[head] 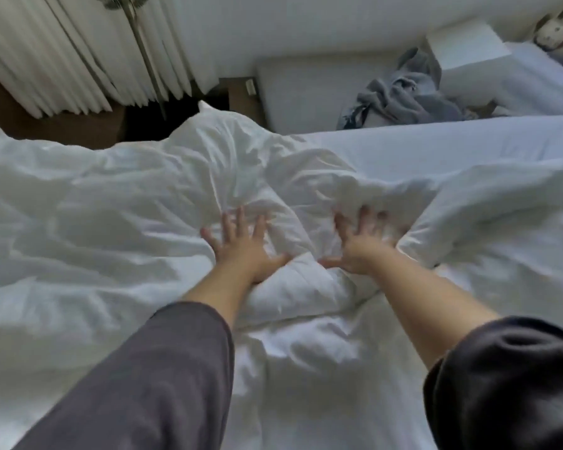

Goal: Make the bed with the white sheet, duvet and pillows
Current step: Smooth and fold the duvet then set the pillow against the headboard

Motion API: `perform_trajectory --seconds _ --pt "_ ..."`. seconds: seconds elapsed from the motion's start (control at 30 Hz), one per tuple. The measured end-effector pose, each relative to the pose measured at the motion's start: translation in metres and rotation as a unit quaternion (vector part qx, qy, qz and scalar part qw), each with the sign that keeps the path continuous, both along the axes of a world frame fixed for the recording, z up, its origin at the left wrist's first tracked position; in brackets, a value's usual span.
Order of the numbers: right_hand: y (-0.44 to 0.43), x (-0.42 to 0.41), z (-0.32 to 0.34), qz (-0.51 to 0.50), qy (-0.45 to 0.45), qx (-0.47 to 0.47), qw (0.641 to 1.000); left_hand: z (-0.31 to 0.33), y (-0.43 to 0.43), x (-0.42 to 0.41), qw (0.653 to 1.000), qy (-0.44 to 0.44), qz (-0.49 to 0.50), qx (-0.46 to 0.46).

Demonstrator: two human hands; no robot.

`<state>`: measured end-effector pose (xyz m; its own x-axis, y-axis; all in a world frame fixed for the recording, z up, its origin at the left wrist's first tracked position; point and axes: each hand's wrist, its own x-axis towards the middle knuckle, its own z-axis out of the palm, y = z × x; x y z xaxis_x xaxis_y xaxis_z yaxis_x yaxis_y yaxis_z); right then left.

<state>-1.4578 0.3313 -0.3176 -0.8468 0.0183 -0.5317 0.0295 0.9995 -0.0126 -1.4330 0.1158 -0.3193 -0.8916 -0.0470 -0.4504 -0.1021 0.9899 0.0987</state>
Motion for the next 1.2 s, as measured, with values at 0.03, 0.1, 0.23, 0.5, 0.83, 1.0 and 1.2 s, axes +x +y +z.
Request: perform_trajectory --seconds 0.03,0.1,0.23,0.5,0.83,1.0,1.2 --pt "0.003 0.0 -0.02 -0.018 -0.007 -0.008 1.0 -0.023 -0.005 0.002 1.0 -0.017 0.015 0.008" --pt "0.005 -0.013 -0.037 -0.049 -0.013 -0.019 0.999 -0.047 -0.009 -0.01 1.0 -0.006 0.024 0.002" --pt "0.001 -0.029 -0.037 -0.068 -0.054 -0.027 0.996 -0.039 0.008 -0.042 1.0 -0.026 0.016 -0.001" --pt "-0.009 -0.035 -0.037 -0.103 -0.111 -0.029 0.988 -0.037 0.016 -0.05 0.997 -0.07 0.025 -0.027" --pt "-0.006 -0.055 -0.045 -0.069 -0.113 -0.082 0.988 -0.028 0.05 -0.023 0.988 -0.085 0.13 -0.009" --pt "0.006 -0.056 -0.044 -0.027 -0.12 -0.121 0.985 -0.025 0.077 0.015 0.978 -0.074 0.193 -0.014" --pt "0.011 -0.056 -0.054 0.042 -0.092 -0.133 0.986 -0.032 0.106 0.052 0.968 -0.047 0.232 -0.08"
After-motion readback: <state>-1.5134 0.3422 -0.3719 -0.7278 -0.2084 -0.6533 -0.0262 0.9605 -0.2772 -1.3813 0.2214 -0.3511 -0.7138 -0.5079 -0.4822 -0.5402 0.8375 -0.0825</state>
